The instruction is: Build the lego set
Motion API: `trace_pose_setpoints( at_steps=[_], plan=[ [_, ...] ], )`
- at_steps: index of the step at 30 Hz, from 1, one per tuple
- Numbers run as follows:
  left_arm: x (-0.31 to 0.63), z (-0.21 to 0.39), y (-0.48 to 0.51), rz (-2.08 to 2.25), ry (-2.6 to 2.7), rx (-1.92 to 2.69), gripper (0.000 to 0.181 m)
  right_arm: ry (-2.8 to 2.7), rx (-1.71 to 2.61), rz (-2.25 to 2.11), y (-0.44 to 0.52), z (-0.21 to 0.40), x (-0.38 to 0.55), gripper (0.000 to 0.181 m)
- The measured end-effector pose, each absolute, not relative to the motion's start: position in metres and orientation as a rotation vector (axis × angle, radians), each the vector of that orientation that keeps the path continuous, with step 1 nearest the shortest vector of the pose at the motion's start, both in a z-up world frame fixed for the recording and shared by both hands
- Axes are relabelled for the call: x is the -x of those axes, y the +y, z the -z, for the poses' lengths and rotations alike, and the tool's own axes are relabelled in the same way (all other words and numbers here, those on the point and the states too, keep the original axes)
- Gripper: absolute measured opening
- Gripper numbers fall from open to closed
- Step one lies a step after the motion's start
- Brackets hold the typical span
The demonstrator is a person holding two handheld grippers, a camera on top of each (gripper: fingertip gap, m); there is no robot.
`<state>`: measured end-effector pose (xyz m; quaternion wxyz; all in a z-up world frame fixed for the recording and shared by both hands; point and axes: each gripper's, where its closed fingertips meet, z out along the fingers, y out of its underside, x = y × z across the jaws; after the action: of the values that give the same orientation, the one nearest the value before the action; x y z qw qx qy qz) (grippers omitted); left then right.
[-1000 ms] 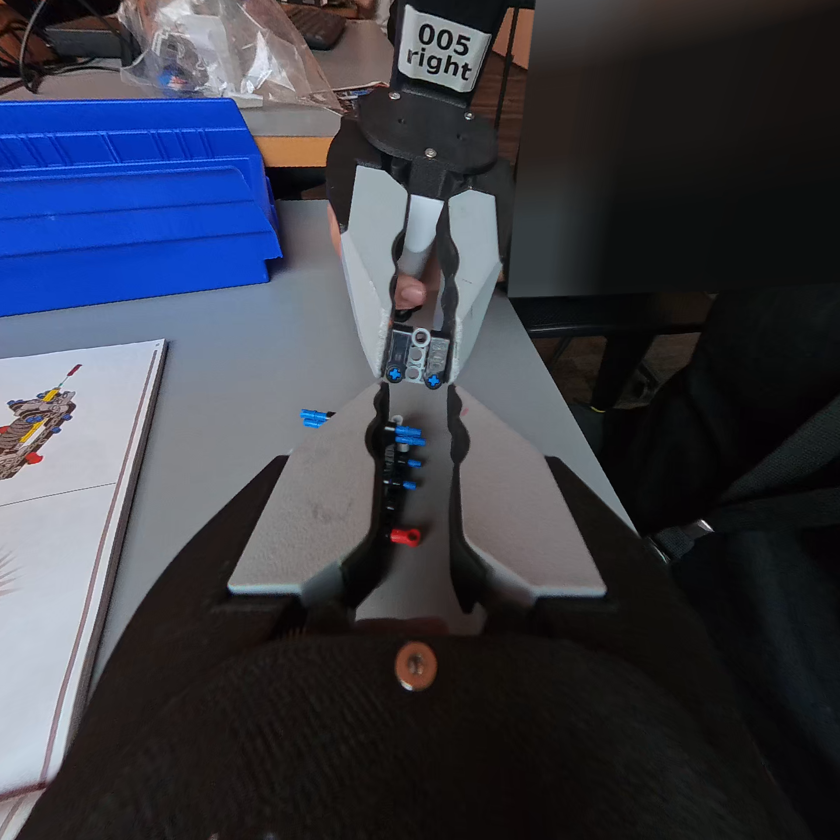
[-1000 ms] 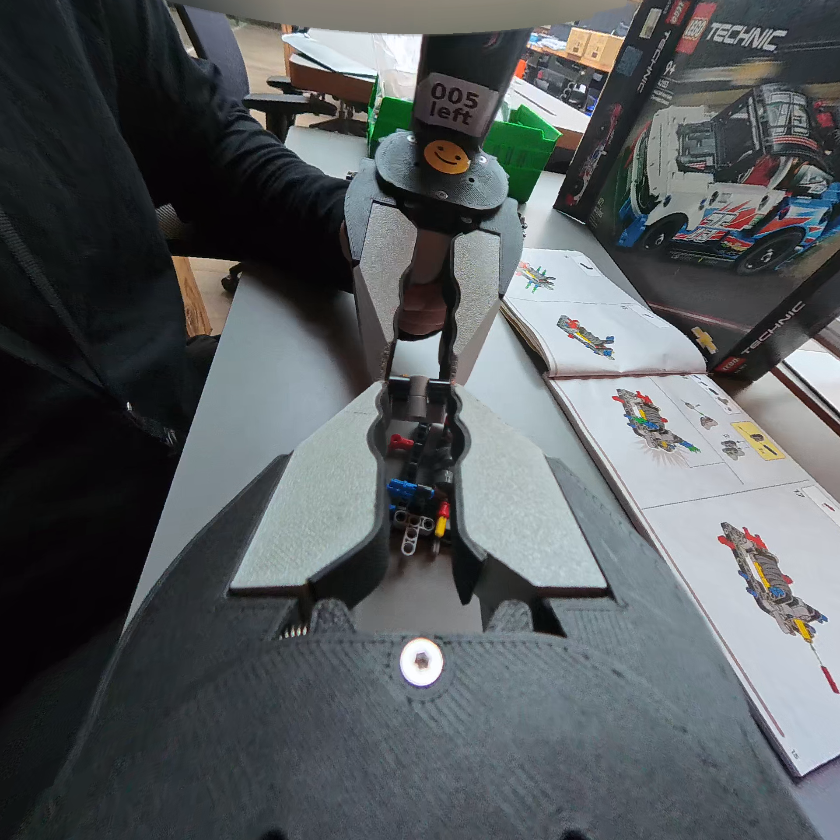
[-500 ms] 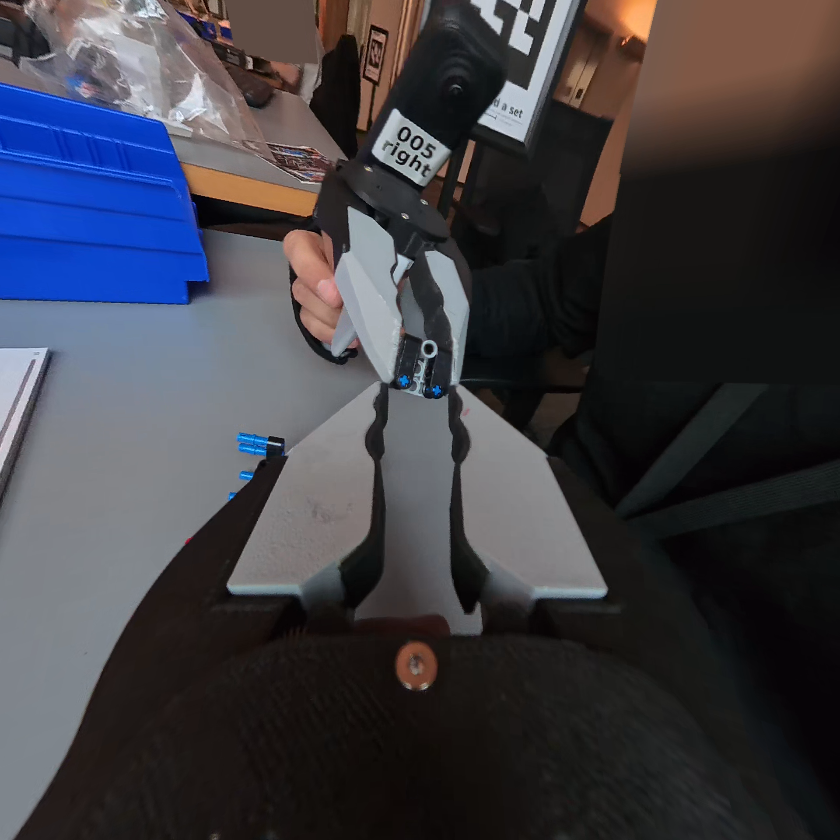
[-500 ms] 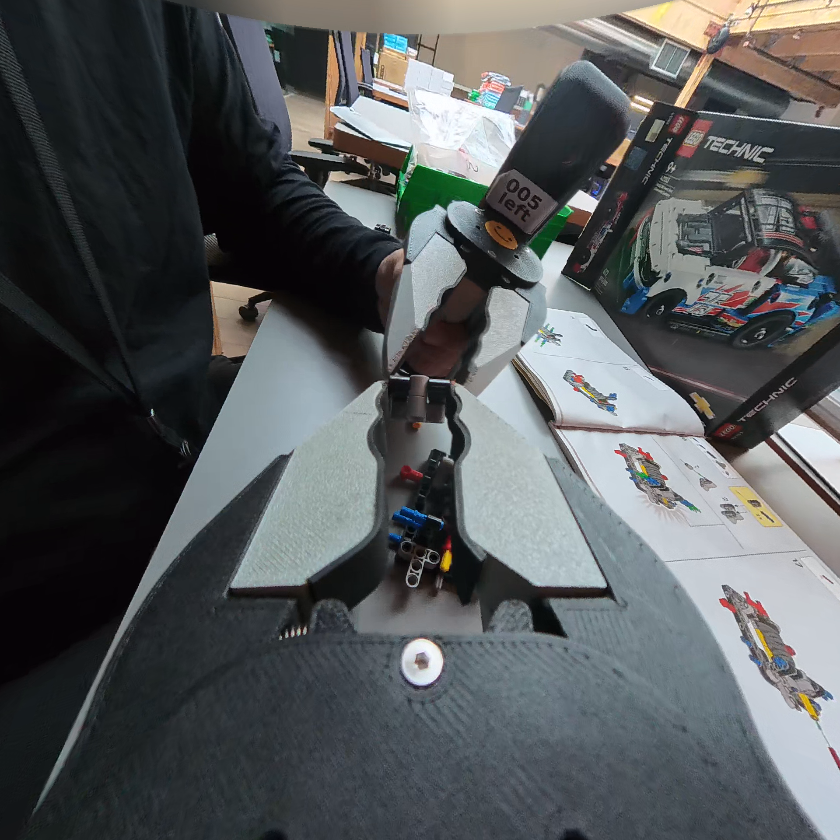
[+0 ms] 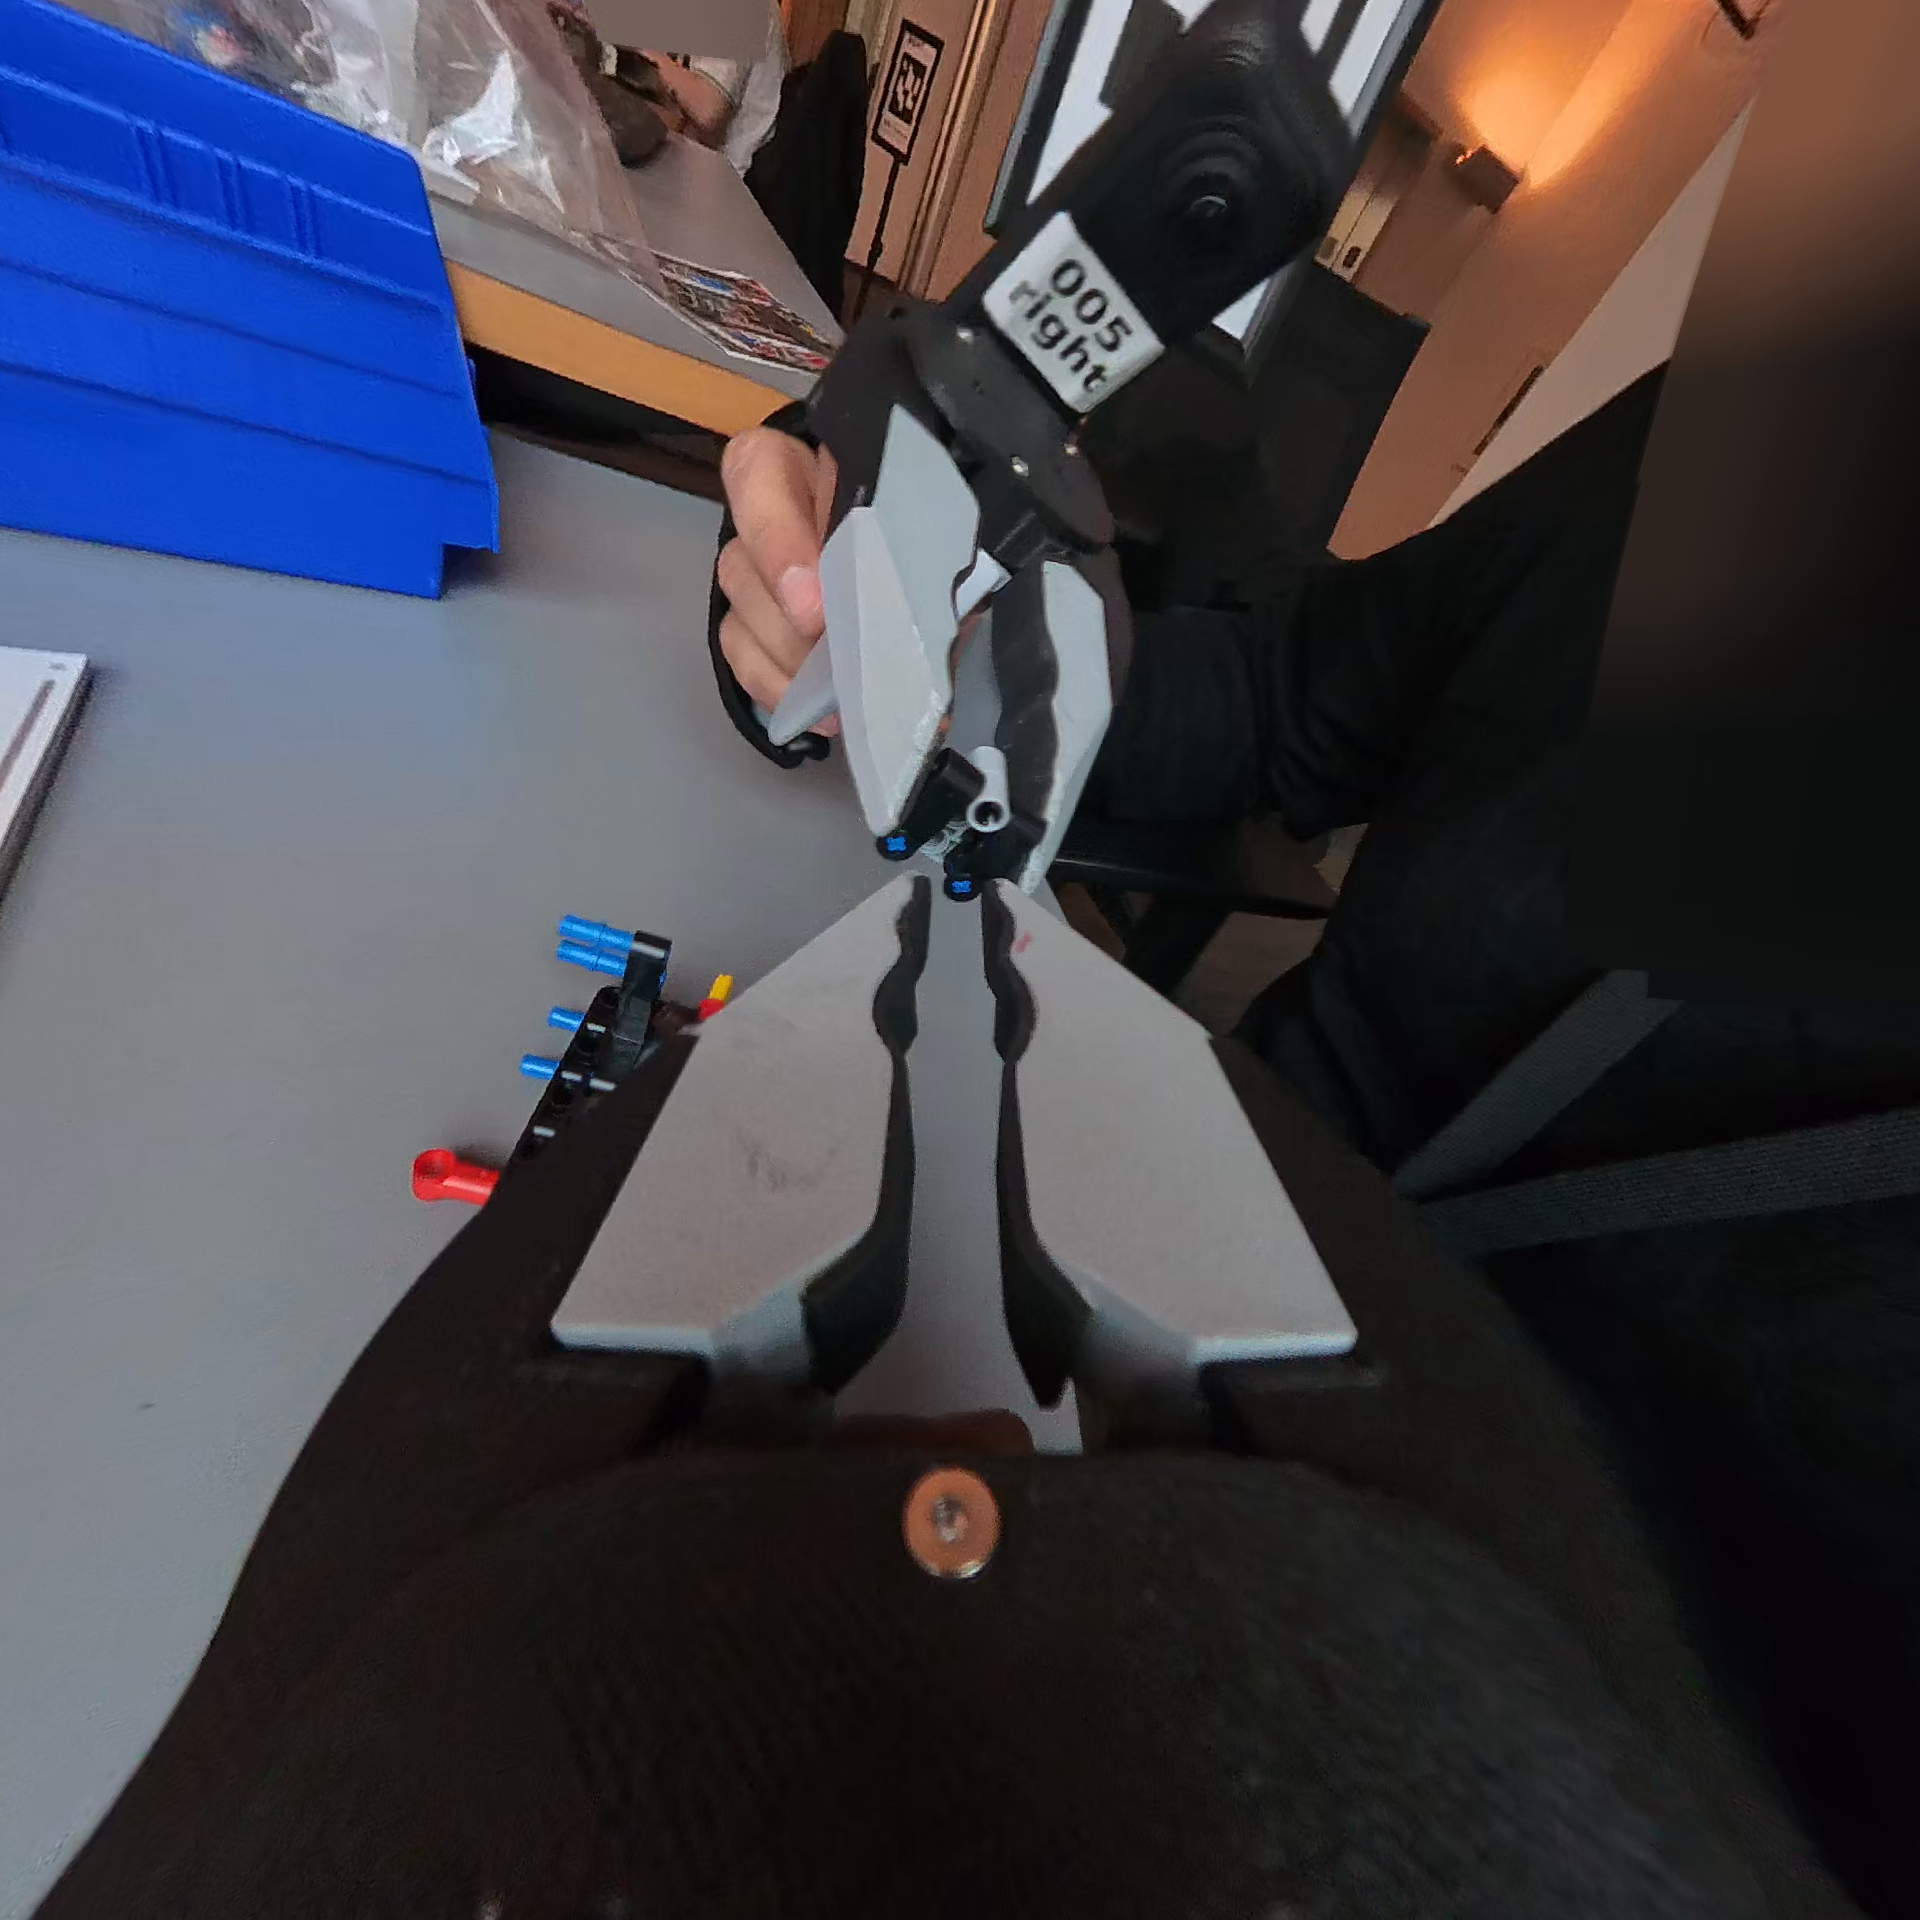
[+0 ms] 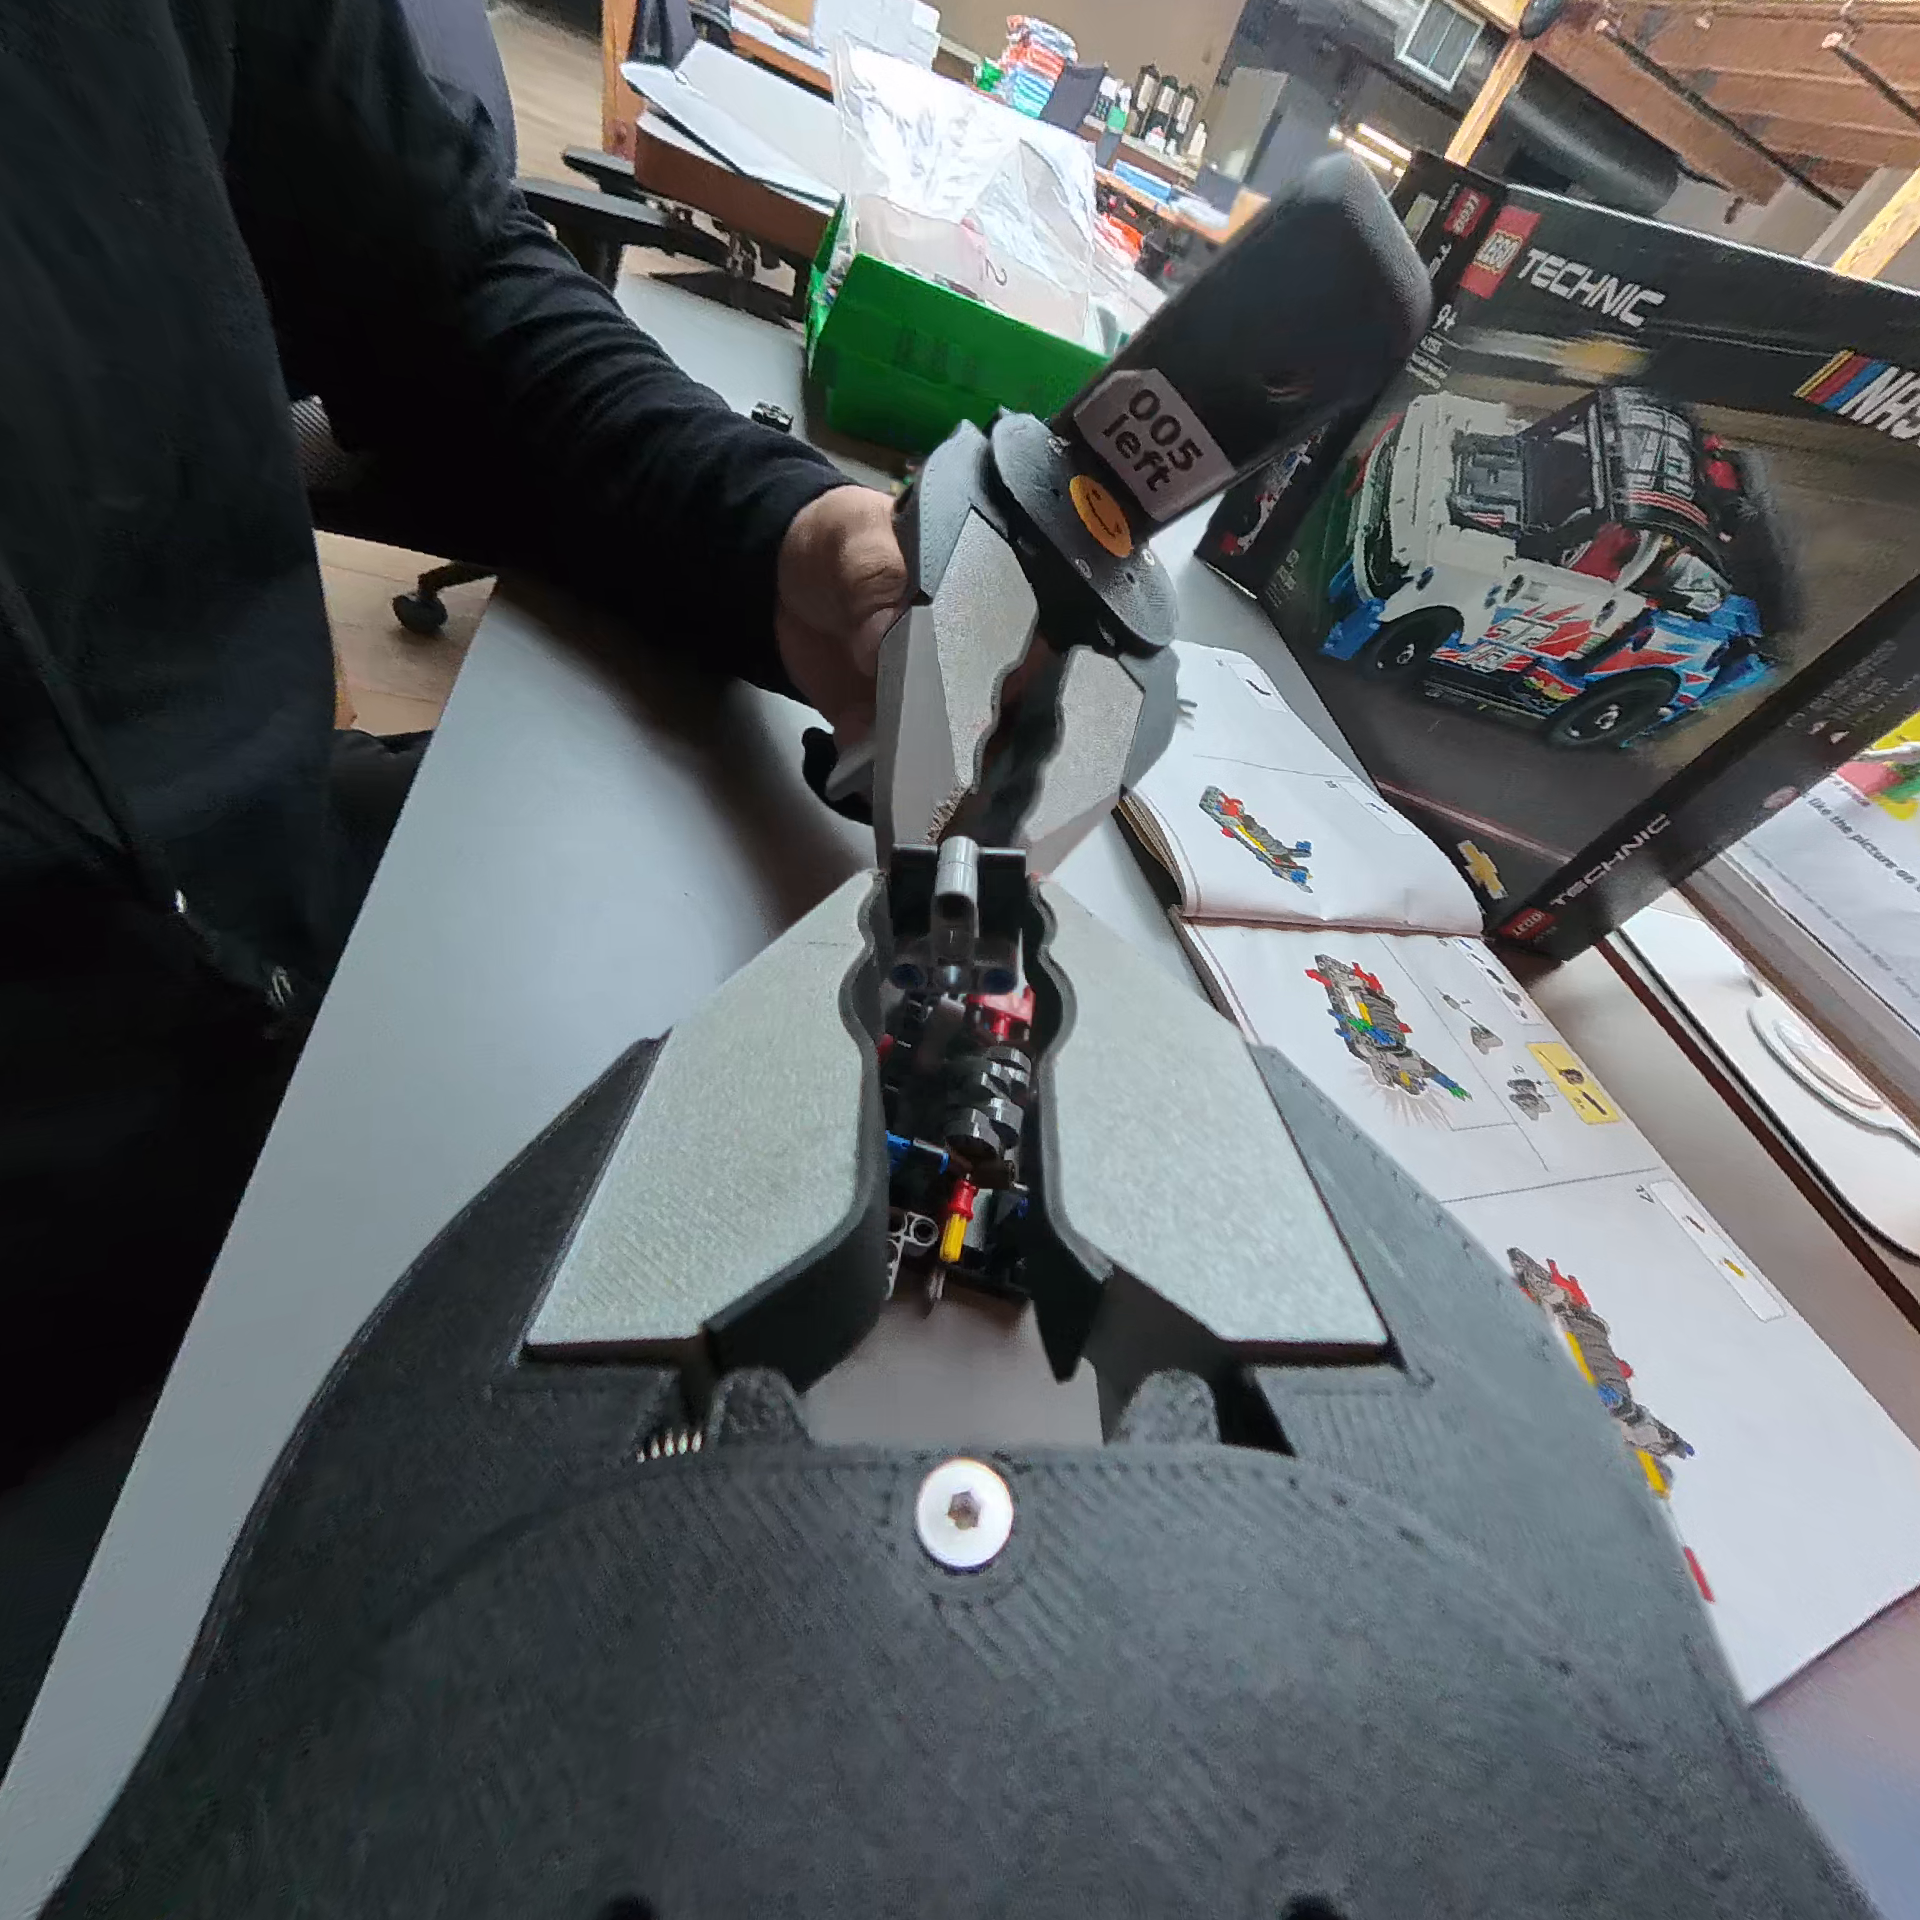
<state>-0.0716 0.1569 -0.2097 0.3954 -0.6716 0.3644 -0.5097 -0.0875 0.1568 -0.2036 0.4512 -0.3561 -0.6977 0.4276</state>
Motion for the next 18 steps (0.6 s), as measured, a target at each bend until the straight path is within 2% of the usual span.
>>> trace_pose_setpoints(
  at_steps=[2, 4, 13, 18],
  plan=[
    [0.076, 0.216, 0.162, 1.32, 0.885, 1.758, 0.016, -1.745, 0.886, -1.0, 0.159, 0.208, 0.089, 0.021],
    [0.078, 0.212, 0.161, 1.411, 0.859, 1.746, 0.041, -1.764, 0.881, -0.939, 0.16, 0.212, 0.09, 0.021],
    [0.073, 0.208, 0.156, 1.637, 0.777, 1.755, 0.041, -1.782, 0.839, -0.821, 0.157, 0.213, 0.097, 0.021],
    [0.07, 0.21, 0.153, 1.68, 0.796, 1.751, 0.028, -1.811, 0.821, -0.794, 0.15, 0.216, 0.104, 0.022]
  ],
)
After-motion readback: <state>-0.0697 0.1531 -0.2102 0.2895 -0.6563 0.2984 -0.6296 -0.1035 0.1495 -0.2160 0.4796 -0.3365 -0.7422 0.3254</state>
